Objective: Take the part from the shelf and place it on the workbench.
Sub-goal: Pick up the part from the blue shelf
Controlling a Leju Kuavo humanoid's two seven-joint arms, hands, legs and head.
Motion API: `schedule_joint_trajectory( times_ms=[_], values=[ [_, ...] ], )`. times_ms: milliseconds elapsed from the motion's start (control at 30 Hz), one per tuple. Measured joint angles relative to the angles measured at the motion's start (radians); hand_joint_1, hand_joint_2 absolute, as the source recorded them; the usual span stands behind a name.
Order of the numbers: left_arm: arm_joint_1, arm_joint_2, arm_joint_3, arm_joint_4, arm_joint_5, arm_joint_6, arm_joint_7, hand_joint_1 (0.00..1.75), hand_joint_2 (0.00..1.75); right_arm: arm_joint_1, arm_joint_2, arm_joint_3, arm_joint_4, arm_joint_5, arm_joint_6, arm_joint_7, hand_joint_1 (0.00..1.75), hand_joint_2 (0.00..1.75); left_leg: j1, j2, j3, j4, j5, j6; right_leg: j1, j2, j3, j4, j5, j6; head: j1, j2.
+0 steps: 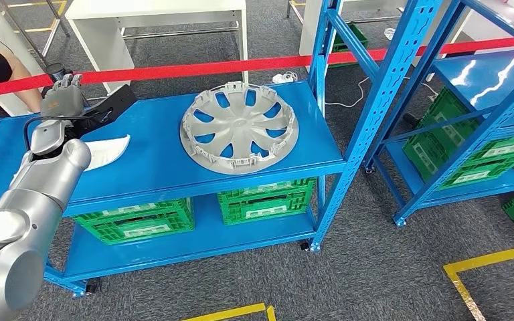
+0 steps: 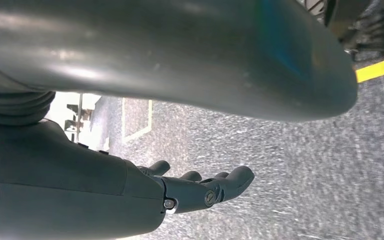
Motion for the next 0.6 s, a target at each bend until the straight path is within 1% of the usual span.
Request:
schedule_joint_trajectory(
  times_ms=[33, 67, 100, 167, 233, 367, 467, 600],
  values=[
    [0.0, 0.001, 0.0, 0.001, -0.008, -0.019, 0.015, 0.0, 0.0, 0.0, 0.0, 0.0, 0.0, 0.002, 0.0, 0.0, 0.0, 0.0, -0.001, -0.001, 0.004, 0.003, -0.007, -0.003, 0.001, 0.0, 0.029, -0.066, 0.032, -0.005, 0.0, 0.0],
    [-0.002, 0.003, 0.0, 0.002, -0.017, -0.049, 0.036, 0.0, 0.0, -0.001, -0.001, 0.0, 0.0, 0.004, 0.0, -0.001, 0.0, 0.0, -0.002, -0.001, 0.006, 0.007, -0.014, -0.008, 0.003, 0.0, 0.055, -0.122, 0.052, -0.009, -0.001, 0.0],
    [-0.002, 0.008, 0.0, 0.004, -0.02, -0.086, 0.054, 0.0, 0.0, -0.001, -0.001, 0.0, 0.0, 0.007, 0.001, -0.003, 0.0, 0.0, -0.004, -0.002, 0.007, 0.01, -0.018, -0.013, 0.004, 0.0, 0.071, -0.156, 0.059, -0.013, -0.001, 0.0],
    [0.0, 0.021, 0.0, 0.009, -0.01, -0.156, 0.071, 0.0, 0.87, -0.001, -0.001, 0.0, 0.0, 0.011, 0.002, -0.005, 0.0, 0.0, -0.007, -0.002, 0.008, 0.011, -0.022, -0.014, 0.006, 0.001, 0.081, -0.174, 0.055, -0.016, -0.002, 0.0],
    [0.006, 0.034, 0.001, 0.013, 0.01, -0.208, 0.06, 0.0, 1.75, 0.0, -0.001, 0.0, 0.0, 0.015, 0.004, -0.003, 0.0, 0.0, -0.008, -0.001, 0.012, 0.005, -0.023, -0.011, 0.005, 0.003, 0.081, -0.175, 0.054, -0.017, -0.001, 0.0],
    [0.019, 0.061, 0.012, 0.019, 0.047, -0.283, 0.011, 0.0, 1.75, 0.0, -0.001, -0.001, 0.0, 0.021, 0.013, -0.003, 0.0, 0.0, -0.008, 0.003, 0.019, -0.005, -0.023, -0.017, 0.006, 0.006, 0.082, -0.175, 0.05, -0.024, -0.002, 0.0],
    [0.028, 0.073, 0.019, 0.02, 0.056, -0.305, -0.016, 0.0, 1.75, 0.0, -0.002, -0.005, 0.0, 0.022, 0.018, -0.003, 0.0, 0.0, -0.008, 0.003, 0.02, -0.008, -0.022, -0.022, 0.006, 0.005, 0.082, -0.175, 0.049, -0.026, -0.002, 0.0],
    [0.03, 0.075, 0.019, 0.02, 0.056, -0.327, -0.024, 0.0, 1.75, 0.0, -0.002, -0.01, 0.0, 0.022, 0.017, -0.003, 0.0, 0.0, -0.008, 0.002, 0.019, -0.008, -0.021, -0.026, 0.006, 0.003, 0.084, -0.175, 0.049, -0.026, -0.001, 0.0]
  ],
)
